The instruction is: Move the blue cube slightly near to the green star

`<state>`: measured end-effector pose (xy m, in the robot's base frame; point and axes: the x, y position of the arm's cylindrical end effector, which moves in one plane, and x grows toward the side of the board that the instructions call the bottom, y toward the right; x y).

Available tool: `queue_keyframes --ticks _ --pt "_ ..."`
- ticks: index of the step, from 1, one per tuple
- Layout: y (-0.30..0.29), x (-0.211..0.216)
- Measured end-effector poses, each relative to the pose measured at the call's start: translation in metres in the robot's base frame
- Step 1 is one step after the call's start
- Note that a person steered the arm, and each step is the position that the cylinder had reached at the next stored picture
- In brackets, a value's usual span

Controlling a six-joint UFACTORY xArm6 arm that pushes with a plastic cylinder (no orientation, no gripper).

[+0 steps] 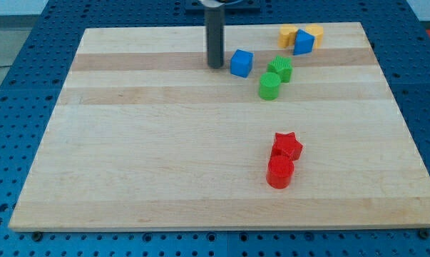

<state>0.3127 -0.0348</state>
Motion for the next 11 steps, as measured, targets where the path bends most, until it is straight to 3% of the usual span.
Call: queue_keyframes --ticks 1,3,7,11 --pt "-0.022 0.021" --pt "0.047 0.000" --pt "0.047 -0.041" --pt "0.059 -0.028"
